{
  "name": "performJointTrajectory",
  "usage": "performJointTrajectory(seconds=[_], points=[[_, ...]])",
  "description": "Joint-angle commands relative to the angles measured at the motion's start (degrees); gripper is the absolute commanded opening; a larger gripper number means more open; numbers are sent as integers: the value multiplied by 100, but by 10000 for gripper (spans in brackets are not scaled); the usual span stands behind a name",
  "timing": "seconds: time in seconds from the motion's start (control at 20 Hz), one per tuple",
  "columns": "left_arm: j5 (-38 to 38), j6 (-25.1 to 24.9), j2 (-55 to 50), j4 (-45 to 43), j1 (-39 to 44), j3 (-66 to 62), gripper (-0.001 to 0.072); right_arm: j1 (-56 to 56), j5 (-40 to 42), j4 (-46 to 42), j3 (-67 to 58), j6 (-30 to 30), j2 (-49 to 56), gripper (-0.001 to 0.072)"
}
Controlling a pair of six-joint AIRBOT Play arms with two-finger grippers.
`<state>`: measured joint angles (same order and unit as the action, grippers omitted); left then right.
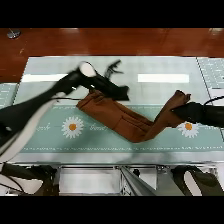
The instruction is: Fold the shirts.
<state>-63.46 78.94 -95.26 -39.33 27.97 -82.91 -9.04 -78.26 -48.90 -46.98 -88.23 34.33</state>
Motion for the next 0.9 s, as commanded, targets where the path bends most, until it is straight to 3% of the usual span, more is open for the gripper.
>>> performJointTrajectory(seconds=[0.0, 0.25, 0.5, 0.65, 0.85], points=[[-385, 22, 1274, -614, -1432, 535, 20, 892, 588, 258, -269, 33, 636, 34], [376, -326, 4435, -614, -3156, 3187, 20, 2997, 1797, 256, -1390, 9, 2778, 34], [494, -302, 7031, -612, -4203, 5311, 21, 3895, 1860, 258, -3560, -24, 5412, 34], [490, 15, 7549, -608, -4264, 5834, 21, 4131, 1626, 302, -4931, -223, 6690, 34], [509, 26, 7427, -573, -4258, 5906, 21, 4277, 1530, 426, -6122, -590, 7750, 34]])
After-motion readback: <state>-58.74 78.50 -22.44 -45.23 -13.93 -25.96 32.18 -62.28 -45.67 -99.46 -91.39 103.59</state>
